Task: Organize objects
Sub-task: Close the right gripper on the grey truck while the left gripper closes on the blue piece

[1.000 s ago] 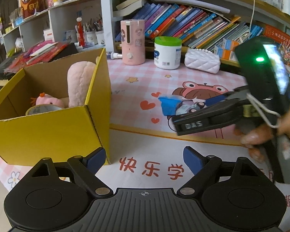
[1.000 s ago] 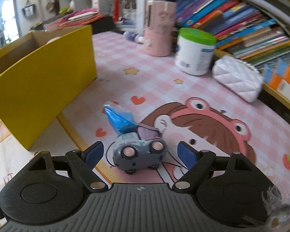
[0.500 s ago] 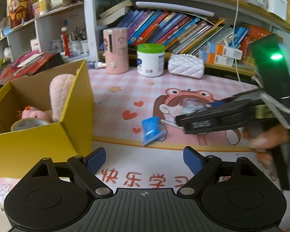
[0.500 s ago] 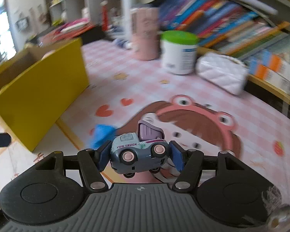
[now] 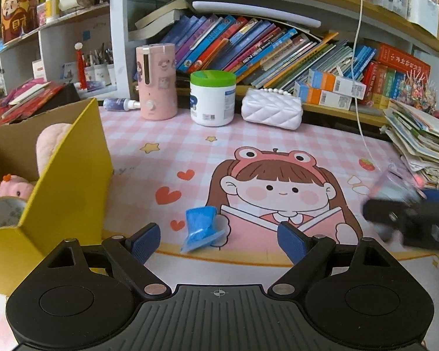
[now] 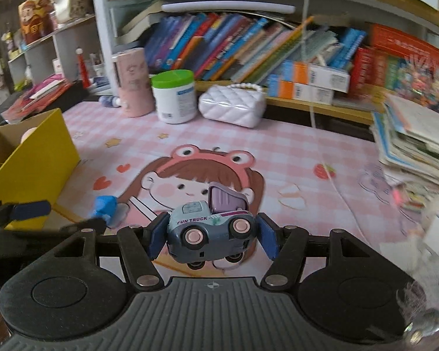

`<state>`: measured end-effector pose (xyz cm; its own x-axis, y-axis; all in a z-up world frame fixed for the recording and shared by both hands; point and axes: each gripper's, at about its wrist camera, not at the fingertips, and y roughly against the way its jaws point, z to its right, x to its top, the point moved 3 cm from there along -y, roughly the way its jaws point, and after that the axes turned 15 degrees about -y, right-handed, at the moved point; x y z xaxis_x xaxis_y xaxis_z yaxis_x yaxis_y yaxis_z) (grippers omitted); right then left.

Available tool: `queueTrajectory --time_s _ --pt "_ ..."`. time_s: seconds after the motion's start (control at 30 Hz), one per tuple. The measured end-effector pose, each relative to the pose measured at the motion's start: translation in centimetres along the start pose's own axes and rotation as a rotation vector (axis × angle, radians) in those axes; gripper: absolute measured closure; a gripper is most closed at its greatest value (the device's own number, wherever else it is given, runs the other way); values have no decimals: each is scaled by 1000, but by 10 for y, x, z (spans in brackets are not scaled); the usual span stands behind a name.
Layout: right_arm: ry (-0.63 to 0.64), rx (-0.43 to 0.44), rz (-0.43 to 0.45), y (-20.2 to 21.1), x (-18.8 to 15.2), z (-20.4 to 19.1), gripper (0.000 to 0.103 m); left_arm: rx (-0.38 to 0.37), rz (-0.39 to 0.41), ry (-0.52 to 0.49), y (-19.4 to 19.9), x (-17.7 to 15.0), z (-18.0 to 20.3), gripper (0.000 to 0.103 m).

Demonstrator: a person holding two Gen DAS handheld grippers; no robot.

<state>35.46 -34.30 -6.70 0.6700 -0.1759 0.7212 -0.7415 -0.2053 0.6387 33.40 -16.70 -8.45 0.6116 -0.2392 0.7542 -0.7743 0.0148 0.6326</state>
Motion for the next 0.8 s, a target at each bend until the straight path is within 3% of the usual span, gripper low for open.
queueTrajectory --time_s 0.2,0.47,0.63,0.8 --pt "-29 -42 -13 3 -9 9 42 20 -8 2 -12 2 -2 15" --pt "-11 -31 -33 -1 -12 5 42 28 -48 -3 -43 3 -3 20" --pt "4 -23 -44 -5 -13 1 42 50 -119 37 -66 -1 -8 41" --pt "5 -19 -55 -8 -13 1 42 52 -120 16 -69 -5 -8 69"
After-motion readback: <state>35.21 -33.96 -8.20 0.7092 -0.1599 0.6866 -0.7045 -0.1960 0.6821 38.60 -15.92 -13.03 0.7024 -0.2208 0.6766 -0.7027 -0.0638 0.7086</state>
